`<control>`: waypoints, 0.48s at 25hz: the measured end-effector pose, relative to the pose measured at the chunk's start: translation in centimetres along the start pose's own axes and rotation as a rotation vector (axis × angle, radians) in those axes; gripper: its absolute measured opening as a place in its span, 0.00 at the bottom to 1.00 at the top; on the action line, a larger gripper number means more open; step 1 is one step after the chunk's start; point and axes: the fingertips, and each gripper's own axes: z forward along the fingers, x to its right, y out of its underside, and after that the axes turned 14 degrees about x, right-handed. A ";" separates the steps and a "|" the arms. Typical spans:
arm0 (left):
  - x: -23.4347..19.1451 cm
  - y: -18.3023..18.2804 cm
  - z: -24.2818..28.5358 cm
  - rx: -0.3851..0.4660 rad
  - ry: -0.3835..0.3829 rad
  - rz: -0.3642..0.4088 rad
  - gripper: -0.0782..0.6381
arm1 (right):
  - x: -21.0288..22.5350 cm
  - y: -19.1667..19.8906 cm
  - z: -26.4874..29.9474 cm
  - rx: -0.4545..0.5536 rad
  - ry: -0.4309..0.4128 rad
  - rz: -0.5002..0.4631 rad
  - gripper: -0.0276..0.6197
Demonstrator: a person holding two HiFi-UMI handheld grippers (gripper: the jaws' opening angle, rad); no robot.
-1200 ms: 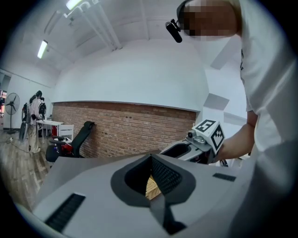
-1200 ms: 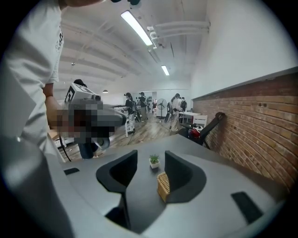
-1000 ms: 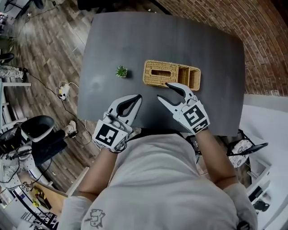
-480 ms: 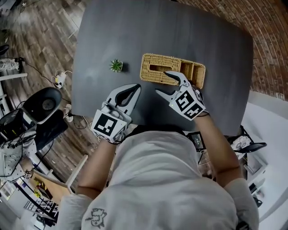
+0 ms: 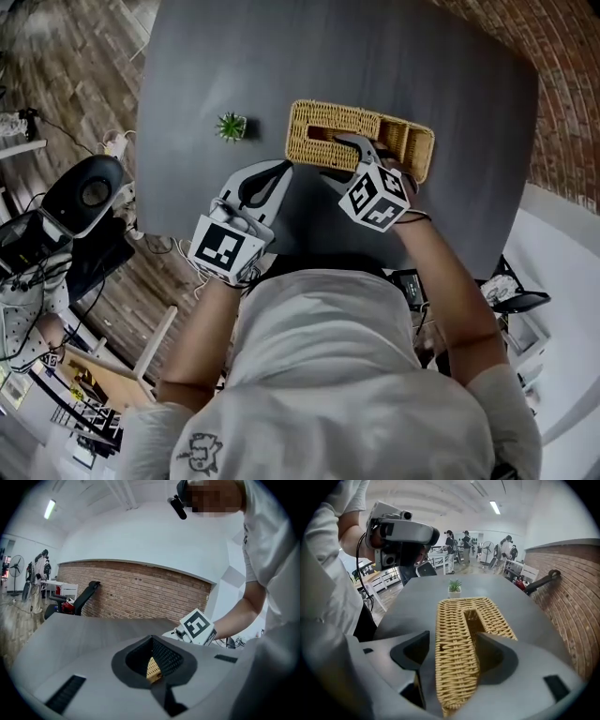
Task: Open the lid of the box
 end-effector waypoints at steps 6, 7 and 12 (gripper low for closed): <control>-0.4 0.6 0.0 -0.001 -0.028 -0.010 0.12 | -0.2 0.3 0.1 -0.025 0.006 -0.049 0.50; -0.5 0.7 0.0 -0.001 -0.030 -0.012 0.12 | -0.2 0.4 0.2 -0.033 0.014 -0.059 0.49; -0.6 0.8 -0.1 0.003 -0.051 -0.015 0.12 | -0.1 1.5 0.6 -0.103 0.047 -0.150 0.46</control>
